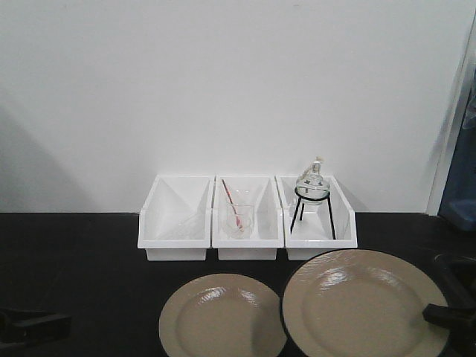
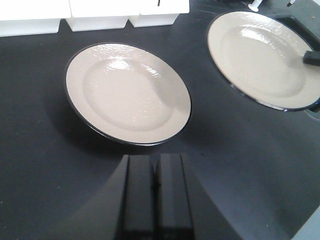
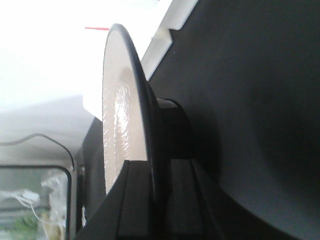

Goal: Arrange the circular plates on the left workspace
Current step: 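Carry the lifted plate over the first plate, lower it on top, release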

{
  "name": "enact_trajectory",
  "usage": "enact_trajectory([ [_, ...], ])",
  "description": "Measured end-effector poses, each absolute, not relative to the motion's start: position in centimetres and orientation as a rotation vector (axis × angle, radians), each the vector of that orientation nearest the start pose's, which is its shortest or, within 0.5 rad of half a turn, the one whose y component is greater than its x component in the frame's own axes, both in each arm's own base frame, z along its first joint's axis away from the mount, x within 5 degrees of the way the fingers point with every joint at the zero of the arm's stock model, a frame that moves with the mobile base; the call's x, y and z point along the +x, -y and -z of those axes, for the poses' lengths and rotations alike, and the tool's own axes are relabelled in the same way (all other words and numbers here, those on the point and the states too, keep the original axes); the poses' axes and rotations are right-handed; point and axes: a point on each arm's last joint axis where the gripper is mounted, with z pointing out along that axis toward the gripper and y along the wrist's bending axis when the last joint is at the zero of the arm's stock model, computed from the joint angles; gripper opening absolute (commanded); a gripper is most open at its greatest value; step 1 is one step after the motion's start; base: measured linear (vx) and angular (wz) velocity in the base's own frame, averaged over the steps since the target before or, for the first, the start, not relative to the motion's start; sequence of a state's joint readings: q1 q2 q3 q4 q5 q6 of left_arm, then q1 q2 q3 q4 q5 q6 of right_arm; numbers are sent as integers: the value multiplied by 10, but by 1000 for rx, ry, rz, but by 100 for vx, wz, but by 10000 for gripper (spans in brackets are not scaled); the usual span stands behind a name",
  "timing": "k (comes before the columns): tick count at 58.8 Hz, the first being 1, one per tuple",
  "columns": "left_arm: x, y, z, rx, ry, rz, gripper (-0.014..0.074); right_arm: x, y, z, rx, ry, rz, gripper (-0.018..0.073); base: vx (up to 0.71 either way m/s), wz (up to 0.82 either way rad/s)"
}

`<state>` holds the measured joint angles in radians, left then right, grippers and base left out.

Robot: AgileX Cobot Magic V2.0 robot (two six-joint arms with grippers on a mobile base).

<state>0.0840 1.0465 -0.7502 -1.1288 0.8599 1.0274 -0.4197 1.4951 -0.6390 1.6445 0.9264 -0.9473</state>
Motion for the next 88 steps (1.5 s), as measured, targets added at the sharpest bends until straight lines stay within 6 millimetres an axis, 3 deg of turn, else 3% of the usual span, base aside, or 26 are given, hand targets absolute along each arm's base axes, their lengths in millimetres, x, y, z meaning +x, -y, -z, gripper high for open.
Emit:
enact_trajectory([
  [19, 199, 45, -315, 395, -2086, 733, -3, 313, -29, -244, 504, -2123, -1132, -3, 0, 0],
  [28, 199, 45, -315, 395, -2086, 733, -3, 339, -61, -237, 440, -2174, -1174, -3, 0, 0],
  [38, 199, 45, -315, 395, -2086, 733, -3, 361, -86, -215, 406, -2243, -1213, -3, 0, 0],
  [52, 199, 46, -315, 396, -2086, 734, -3, 376, -97, -186, 420, -2312, -1231, -3, 0, 0],
  [67, 199, 46, -315, 397, -2086, 734, -1, 379, -98, -175, 444, -2331, -1226, 34, 0, 0],
  [77, 198, 46, -315, 402, -2088, 741, -1, 379, -98, -175, 391, -2321, -1198, 139, 0, 0],
  [88, 198, 46, -315, 407, -2090, 747, 0, 381, -98, -177, 253, -2295, -1146, 343, 0, 0],
])
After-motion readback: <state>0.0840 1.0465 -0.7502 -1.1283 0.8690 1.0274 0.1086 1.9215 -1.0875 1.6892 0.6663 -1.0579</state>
